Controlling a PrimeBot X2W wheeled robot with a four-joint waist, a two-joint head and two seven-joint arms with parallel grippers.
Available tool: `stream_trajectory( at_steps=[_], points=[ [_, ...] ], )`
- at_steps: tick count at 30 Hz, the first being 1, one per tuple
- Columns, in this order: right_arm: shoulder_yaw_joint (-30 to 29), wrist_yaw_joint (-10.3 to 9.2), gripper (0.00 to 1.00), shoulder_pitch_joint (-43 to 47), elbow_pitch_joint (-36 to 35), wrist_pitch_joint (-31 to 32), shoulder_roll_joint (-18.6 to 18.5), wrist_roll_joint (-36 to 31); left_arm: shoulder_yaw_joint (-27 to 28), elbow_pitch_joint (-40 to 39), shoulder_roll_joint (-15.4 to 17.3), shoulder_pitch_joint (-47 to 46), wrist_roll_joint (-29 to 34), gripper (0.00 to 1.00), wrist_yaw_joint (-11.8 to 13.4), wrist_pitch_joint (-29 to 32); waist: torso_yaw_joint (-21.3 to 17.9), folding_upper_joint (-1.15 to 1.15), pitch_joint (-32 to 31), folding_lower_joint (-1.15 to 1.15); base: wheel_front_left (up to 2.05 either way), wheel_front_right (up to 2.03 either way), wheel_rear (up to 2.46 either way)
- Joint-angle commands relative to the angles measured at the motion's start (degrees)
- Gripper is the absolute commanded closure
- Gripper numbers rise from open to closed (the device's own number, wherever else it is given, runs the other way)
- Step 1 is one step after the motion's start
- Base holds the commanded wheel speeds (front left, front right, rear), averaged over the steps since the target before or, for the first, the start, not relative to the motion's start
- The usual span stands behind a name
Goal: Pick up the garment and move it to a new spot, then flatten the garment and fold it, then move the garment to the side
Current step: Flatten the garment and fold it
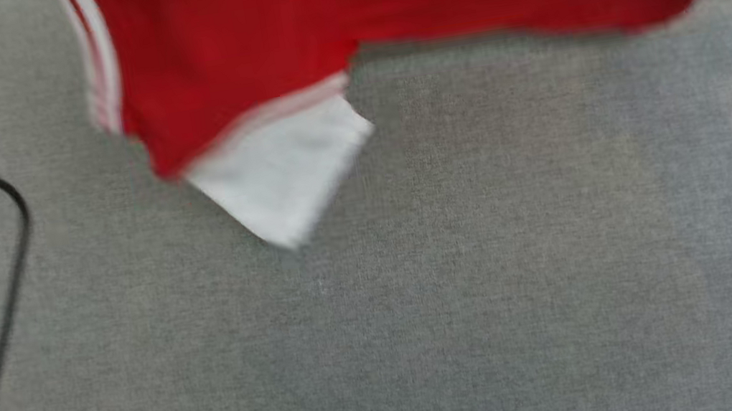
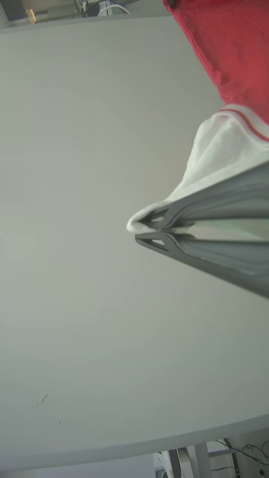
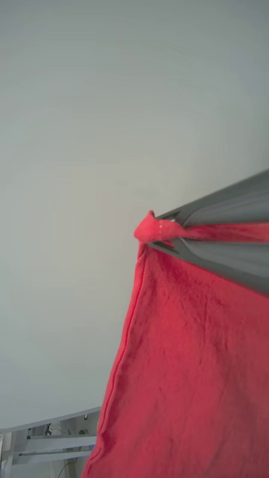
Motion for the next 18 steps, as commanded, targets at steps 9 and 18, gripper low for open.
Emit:
stream_trajectory(
  at_steps=[9,18],
  points=[
    [3.15,-0.05,1.0,-25.06,11.99,-3.85,3.96,-6.89,-1.17,15.16,-1.29,-25.54,2.9,1.0,-3.21,0.21,-1.28,0.0,9.92,0.0,0.0,0.0,0.0],
    [8.12,-0.05,1.0,-34.83,23.14,-9.22,5.09,-6.82,-3.62,25.22,-1.84,-33.37,2.5,1.0,-4.31,-3.9,-1.34,0.0,13.43,0.0,0.0,0.0,0.0]
  ],
)
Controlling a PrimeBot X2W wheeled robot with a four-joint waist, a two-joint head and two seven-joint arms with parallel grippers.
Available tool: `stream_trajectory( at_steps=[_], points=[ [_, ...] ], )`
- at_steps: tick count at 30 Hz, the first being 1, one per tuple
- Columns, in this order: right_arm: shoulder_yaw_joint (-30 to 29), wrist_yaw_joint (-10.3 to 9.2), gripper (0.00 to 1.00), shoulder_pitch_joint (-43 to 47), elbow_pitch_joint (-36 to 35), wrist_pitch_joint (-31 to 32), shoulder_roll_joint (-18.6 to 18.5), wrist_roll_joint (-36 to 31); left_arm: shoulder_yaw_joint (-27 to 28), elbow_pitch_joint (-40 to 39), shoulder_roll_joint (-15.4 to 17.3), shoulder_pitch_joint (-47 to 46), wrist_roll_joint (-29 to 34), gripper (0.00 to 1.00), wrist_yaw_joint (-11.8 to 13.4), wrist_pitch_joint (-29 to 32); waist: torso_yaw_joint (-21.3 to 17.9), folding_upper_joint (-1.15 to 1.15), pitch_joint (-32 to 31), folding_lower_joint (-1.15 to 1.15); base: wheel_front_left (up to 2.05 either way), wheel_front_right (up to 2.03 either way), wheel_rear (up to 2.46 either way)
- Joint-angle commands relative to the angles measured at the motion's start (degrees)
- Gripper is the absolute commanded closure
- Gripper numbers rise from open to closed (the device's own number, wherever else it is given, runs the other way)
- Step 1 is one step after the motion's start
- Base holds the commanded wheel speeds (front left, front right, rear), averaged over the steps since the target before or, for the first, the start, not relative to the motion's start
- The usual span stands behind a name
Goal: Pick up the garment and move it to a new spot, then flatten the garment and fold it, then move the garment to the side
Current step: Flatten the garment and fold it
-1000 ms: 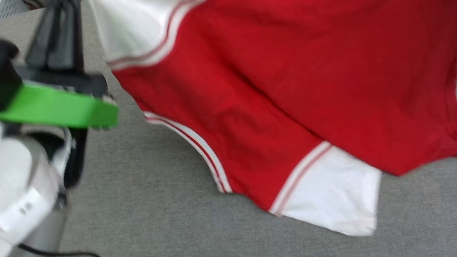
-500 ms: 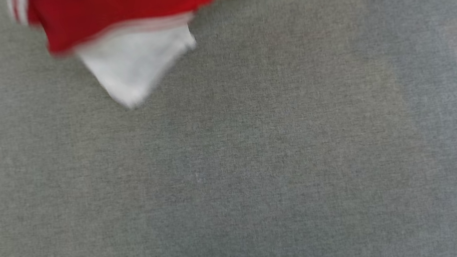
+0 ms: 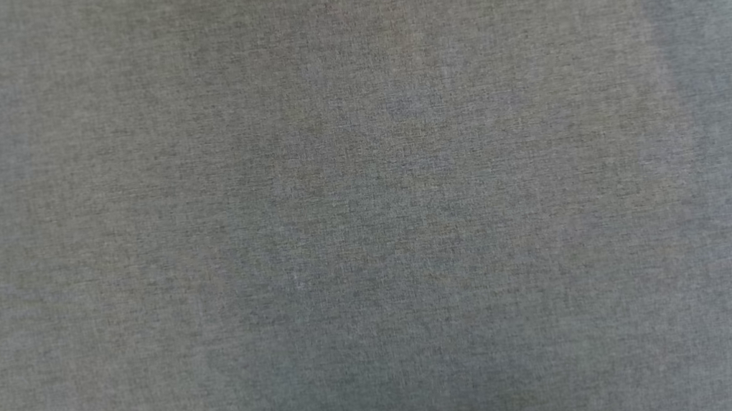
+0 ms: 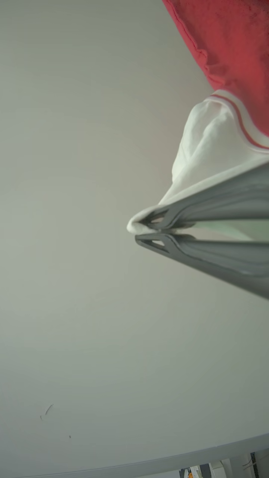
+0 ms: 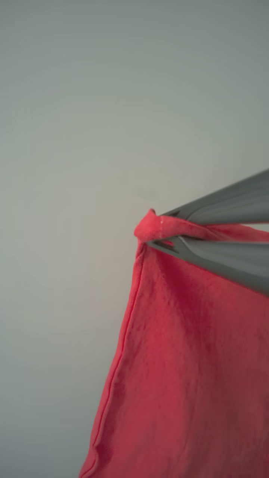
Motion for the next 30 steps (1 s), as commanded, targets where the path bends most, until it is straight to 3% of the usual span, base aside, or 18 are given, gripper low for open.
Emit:
stream_trajectory(
  at_steps=[1,12,20,26,30],
  points=[
    [0.93,-0.05,1.0,-0.11,1.32,-1.06,0.24,0.58,-0.6,1.23,-0.42,-0.05,-0.42,1.0,-0.28,-0.66,-0.07,0.0,1.16,-0.01,0.0,0.0,0.0],
    [9.35,-0.05,1.0,13.69,6.47,-7.86,1.03,10.42,-3.8,6.17,0.58,15.59,-6.05,1.0,-0.45,-6.72,0.01,0.0,-2.65,-0.01,0.0,0.0,0.0],
    [20.17,-0.05,1.0,29.79,1.34,-10.14,-3.54,17.47,-5.43,1.09,1.97,36.12,-7.61,1.0,-0.28,-8.37,0.61,0.0,-9.18,-0.01,0.0,0.0,0.0],
    [25.52,-0.05,1.0,42.3,-3.58,-11.86,-8.06,22.06,-5.19,-6.72,3.7,54.92,-8.64,1.0,2.98,-8.58,0.86,0.0,-15.05,-0.01,0.0,0.0,0.0],
    [27.09,-0.05,1.0,50.59,-6.64,-13.21,-10.43,24.58,-4.98,-13.46,5.25,68.12,-9.94,1.0,6.55,-8.6,1.21,0.0,-18.73,-0.01,0.0,0.0,0.0]
  ],
)
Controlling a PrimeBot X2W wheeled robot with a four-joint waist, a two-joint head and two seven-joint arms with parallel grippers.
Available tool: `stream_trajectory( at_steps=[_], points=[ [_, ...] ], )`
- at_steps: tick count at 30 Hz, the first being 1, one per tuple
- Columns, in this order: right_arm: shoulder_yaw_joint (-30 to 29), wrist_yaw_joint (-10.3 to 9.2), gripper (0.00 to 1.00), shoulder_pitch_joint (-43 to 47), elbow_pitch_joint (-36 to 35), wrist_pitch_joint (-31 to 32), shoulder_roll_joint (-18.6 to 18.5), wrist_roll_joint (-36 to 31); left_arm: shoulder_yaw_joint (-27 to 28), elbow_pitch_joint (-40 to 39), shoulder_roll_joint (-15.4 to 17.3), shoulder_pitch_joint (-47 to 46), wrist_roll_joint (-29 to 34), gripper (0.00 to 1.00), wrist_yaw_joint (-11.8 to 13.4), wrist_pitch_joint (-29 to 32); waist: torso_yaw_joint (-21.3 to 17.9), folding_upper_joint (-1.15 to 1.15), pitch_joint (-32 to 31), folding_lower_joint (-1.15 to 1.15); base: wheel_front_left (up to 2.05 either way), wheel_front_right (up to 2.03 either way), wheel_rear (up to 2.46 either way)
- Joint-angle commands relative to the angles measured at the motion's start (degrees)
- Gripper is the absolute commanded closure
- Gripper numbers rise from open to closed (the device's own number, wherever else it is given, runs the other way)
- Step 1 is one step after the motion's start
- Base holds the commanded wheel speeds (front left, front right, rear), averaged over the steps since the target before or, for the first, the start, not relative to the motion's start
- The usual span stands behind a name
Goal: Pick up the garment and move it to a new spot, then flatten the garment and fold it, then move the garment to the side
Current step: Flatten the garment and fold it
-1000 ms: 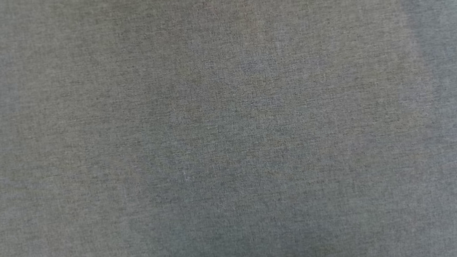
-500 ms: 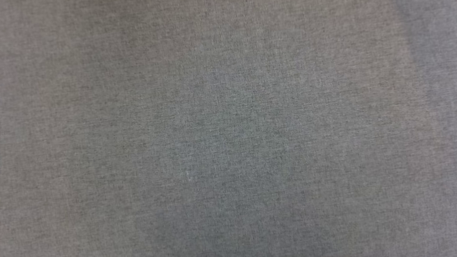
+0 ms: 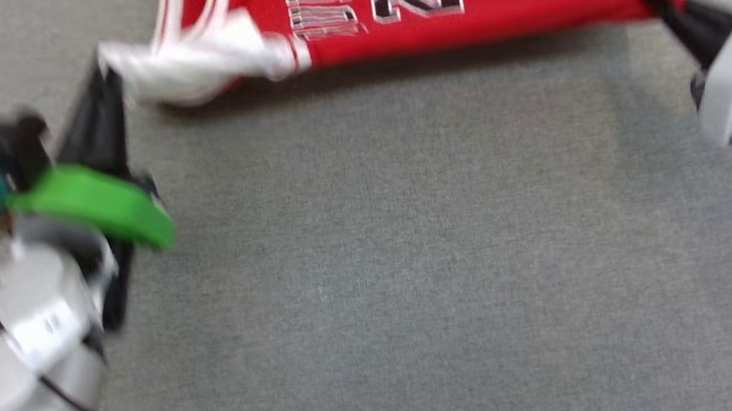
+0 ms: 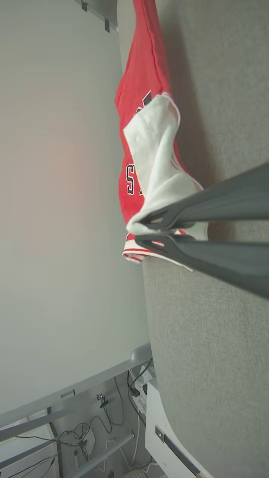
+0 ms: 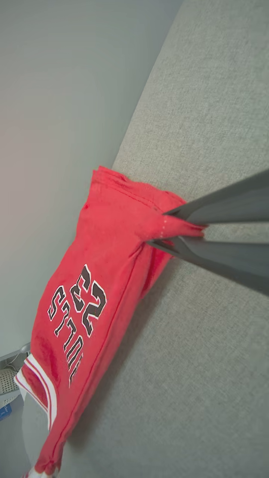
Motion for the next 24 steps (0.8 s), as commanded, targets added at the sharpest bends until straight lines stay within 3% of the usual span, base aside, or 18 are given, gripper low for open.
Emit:
stream_trajectory(
  at_steps=[1,10,21,24],
  points=[
    [0.39,-0.05,1.0,2.92,-0.87,-0.75,-0.68,0.83,-0.06,-2.07,0.72,4.34,-1.03,1.0,1.2,-0.24,0.49,0.0,-5.07,0.0,0.0,0.0,0.0],
    [2.09,-0.05,1.0,21.06,-6.31,-1.32,-3.79,2.9,-0.43,-15.0,4.05,31.61,-6.67,1.0,8.97,1.21,0.3,0.0,-12.01,0.0,0.0,0.0,0.0],
    [-4.58,-0.05,1.0,41.8,-14.55,1.46,-8.43,4.14,-4.06,-23.85,7.25,49.3,-12.18,1.0,12.12,7.6,0.55,0.0,-16.98,0.0,0.0,0.0,0.0],
    [-9.86,-0.05,1.0,48.32,-18.2,3.91,-8.6,3.72,-4.29,-25.7,8.13,51.49,-12.79,1.0,12.73,8.2,0.62,0.0,-16.94,0.0,0.0,0.0,0.0]
  ],
)
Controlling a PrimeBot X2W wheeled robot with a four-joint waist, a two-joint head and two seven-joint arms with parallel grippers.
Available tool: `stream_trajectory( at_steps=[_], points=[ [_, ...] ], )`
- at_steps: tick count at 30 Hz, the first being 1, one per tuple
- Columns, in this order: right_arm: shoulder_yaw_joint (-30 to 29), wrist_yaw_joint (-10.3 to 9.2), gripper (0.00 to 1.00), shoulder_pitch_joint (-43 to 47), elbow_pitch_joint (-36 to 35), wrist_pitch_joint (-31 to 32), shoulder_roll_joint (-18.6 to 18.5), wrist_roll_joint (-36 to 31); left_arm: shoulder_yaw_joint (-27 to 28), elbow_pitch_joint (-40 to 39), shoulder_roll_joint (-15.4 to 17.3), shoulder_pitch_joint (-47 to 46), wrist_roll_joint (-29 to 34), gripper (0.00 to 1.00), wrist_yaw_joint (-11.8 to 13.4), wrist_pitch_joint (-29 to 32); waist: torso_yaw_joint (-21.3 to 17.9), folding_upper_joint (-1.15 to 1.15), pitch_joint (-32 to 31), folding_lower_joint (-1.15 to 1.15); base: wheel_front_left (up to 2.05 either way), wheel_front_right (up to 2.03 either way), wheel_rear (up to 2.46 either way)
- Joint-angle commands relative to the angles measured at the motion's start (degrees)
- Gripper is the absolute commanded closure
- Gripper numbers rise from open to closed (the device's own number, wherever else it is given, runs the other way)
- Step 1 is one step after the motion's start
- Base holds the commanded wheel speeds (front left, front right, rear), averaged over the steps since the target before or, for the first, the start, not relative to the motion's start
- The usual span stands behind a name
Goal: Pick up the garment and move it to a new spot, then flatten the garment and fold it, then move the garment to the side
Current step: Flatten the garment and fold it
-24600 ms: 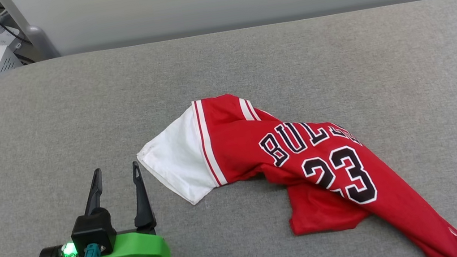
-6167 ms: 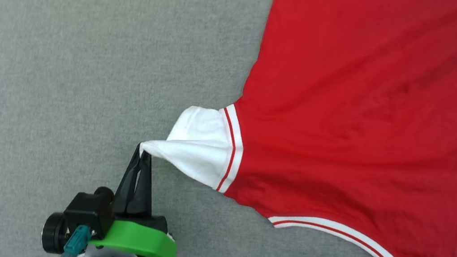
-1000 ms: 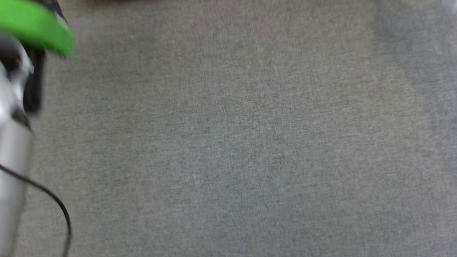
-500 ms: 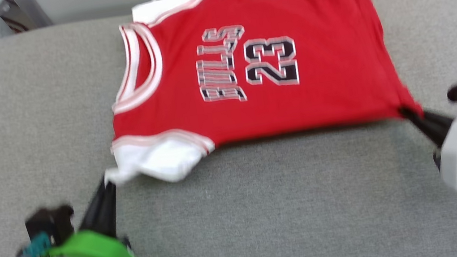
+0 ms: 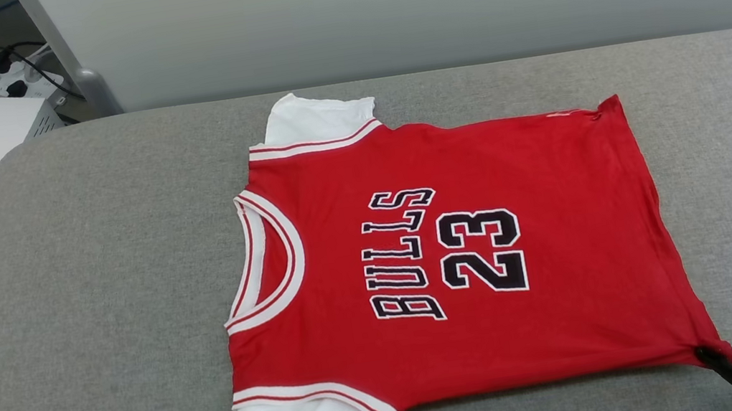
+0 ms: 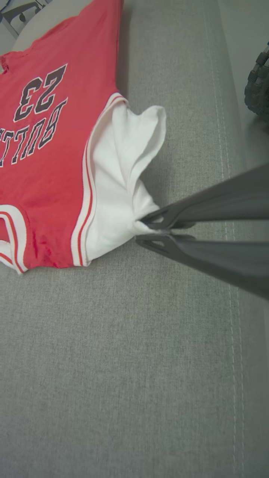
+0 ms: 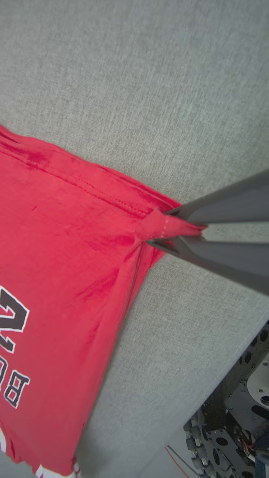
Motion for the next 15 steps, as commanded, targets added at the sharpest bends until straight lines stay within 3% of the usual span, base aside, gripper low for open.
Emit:
stream_trajectory(
  at_steps=[1,7,15],
  points=[
    [-1.57,-0.05,1.0,0.99,-0.75,0.66,0.07,-0.63,0.23,-0.09,0.56,0.1,0.39,1.0,0.54,-0.34,-0.01,0.0,0.25,0.01,0.0,0.0,0.0],
    [-8.69,-0.05,1.0,2.66,-4.03,4.54,1.97,-2.96,0.21,0.64,0.9,-5.98,3.89,1.0,-0.21,-0.64,-0.08,0.0,1.81,0.01,0.0,0.0,0.0],
    [-17.22,-0.05,1.0,-0.51,-8.11,9.58,4.58,-5.63,-0.3,4.76,-0.05,-21.5,8.13,1.0,-4.64,1.78,-0.52,0.0,6.61,0.01,0.0,0.0,0.0]
  ],
)
